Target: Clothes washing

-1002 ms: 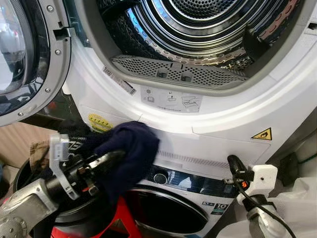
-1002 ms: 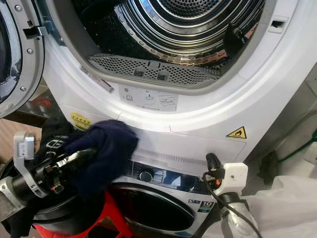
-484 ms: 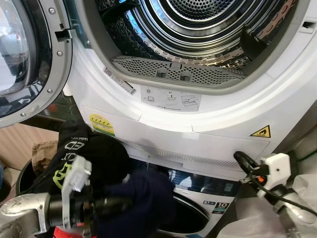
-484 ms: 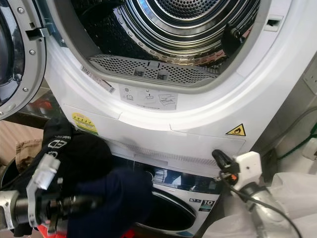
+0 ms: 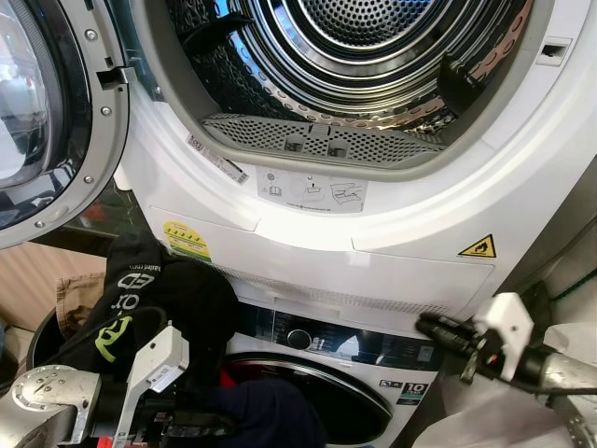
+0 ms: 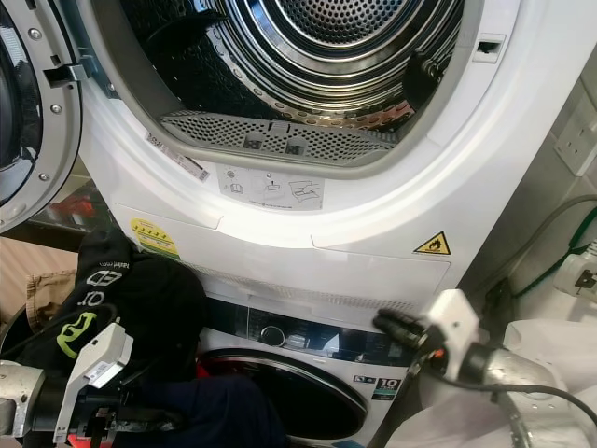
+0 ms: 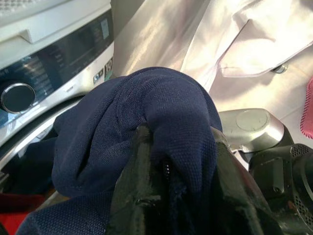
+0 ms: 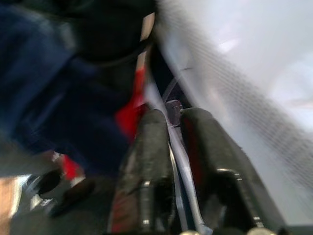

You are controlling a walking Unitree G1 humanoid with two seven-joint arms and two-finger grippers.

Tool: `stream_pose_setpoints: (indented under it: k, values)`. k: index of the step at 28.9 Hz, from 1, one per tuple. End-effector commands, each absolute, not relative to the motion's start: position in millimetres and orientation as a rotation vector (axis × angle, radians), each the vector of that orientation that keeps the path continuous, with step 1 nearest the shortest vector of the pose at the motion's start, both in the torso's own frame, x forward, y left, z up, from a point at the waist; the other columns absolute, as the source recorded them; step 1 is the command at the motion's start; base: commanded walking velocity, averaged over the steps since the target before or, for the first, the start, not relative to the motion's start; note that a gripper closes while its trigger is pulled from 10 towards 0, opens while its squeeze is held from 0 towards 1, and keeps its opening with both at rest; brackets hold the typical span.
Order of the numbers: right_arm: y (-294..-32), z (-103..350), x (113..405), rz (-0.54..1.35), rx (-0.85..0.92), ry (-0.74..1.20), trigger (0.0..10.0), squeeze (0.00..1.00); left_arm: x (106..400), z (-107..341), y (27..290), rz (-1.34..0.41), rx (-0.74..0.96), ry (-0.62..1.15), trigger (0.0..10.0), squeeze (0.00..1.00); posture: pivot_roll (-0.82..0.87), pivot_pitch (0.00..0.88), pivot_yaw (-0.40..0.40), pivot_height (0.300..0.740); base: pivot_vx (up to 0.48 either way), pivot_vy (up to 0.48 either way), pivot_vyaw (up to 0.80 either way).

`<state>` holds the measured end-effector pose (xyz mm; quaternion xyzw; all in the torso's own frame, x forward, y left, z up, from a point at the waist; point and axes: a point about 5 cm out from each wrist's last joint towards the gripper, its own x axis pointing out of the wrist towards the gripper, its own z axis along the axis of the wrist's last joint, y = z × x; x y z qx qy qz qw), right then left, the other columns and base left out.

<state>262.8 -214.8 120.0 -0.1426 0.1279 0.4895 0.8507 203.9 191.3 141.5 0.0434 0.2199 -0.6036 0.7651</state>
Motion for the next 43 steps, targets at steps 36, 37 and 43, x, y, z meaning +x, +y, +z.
stream_pose_setpoints:
  k: [36, 37, 43]
  values:
    - [-122, 82, 217, 1.528, -0.198, 0.406, 10.0, 1.00, 228, 135, 164, -1.360, 0.170, 0.367, 0.0, 0.00, -0.02, 0.058, 0.036, 0.740, 0.000, 0.000, 0.00]
    - [-118, 82, 219, 1.519, -0.189, 0.396, 10.0, 1.00, 231, 136, 159, -1.354, 0.165, 0.349, 0.0, 0.00, -0.02, 0.062, 0.035, 0.740, 0.000, 0.000, 0.00]
    - [-108, 75, 238, 1.352, -0.253, 0.357, 10.0, 1.00, 232, 137, 147, -1.390, 0.129, 0.326, 0.0, 0.00, -0.02, 0.063, 0.032, 0.740, 0.000, 0.000, 0.00]
